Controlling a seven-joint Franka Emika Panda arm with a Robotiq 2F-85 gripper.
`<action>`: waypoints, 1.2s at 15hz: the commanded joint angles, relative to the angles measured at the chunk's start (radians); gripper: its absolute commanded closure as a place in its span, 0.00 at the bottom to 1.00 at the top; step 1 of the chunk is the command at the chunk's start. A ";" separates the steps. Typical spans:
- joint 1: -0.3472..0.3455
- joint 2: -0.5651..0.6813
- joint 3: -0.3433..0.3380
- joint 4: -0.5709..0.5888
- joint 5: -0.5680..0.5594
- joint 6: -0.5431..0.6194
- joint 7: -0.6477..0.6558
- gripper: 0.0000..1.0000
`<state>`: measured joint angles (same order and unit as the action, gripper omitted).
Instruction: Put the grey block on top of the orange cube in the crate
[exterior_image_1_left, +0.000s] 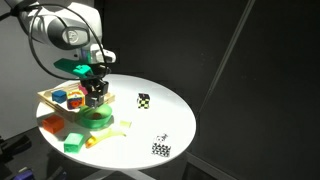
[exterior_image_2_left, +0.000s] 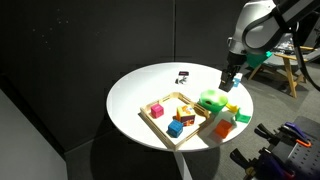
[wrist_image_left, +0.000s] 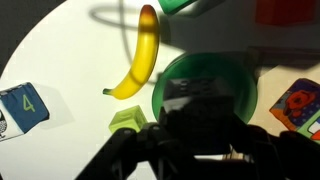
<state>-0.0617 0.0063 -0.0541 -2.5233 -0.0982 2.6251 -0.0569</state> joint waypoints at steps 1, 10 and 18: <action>0.012 0.010 0.008 0.027 -0.045 0.007 0.034 0.69; 0.056 0.031 0.047 0.037 -0.085 0.086 -0.045 0.69; 0.107 0.018 0.103 0.025 -0.054 0.111 -0.164 0.69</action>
<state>0.0353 0.0325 0.0329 -2.5014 -0.1662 2.7303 -0.1651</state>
